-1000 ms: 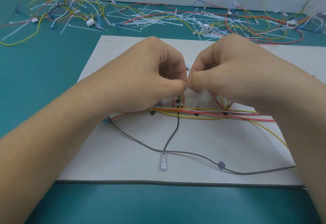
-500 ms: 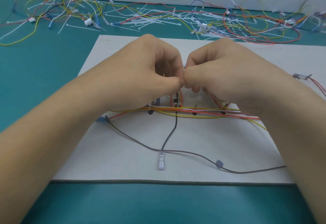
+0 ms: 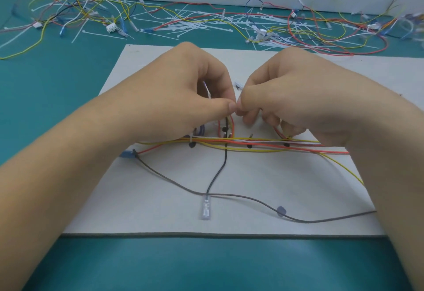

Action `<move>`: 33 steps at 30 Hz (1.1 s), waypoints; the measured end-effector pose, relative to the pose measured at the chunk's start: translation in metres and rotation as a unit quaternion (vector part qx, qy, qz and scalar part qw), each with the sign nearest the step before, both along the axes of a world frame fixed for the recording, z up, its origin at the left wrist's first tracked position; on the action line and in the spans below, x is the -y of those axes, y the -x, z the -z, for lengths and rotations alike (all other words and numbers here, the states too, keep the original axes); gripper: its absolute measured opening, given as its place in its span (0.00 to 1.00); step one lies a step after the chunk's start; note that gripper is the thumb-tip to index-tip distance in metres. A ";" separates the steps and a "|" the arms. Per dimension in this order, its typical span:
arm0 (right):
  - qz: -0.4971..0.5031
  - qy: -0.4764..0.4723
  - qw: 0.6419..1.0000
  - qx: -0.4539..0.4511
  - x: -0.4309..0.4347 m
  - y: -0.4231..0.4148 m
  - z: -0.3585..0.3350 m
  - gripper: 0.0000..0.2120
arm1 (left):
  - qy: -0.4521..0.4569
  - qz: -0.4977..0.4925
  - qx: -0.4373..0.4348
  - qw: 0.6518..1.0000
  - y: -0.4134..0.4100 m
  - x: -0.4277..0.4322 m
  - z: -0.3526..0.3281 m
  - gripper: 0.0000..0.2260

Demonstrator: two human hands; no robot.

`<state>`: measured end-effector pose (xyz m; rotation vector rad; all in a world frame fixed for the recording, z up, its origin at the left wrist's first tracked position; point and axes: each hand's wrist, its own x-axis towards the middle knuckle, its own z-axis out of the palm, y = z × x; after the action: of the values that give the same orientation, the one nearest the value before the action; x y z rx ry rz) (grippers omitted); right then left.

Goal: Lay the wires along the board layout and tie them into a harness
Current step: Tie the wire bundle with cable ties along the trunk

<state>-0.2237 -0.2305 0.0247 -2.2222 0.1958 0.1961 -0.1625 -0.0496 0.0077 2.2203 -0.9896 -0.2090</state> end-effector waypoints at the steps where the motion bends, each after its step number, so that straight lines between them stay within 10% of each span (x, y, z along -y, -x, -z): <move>1: -0.006 -0.010 1.000 -0.003 0.001 0.001 -0.001 0.08 | 0.000 -0.001 -0.003 1.000 0.000 0.000 0.000 0.05; 21: 0.034 0.013 0.999 0.028 -0.008 0.000 0.002 0.19 | 0.000 0.000 0.003 1.000 0.005 0.002 0.002 0.02; 33: -0.029 0.012 0.999 0.007 0.005 0.003 -0.004 0.05 | -0.023 -0.002 0.003 1.000 0.001 -0.001 -0.001 0.05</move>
<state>-0.2268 -0.2350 0.0290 -2.2539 0.1279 0.2109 -0.1636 -0.0487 0.0085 2.2647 -0.9940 -0.2248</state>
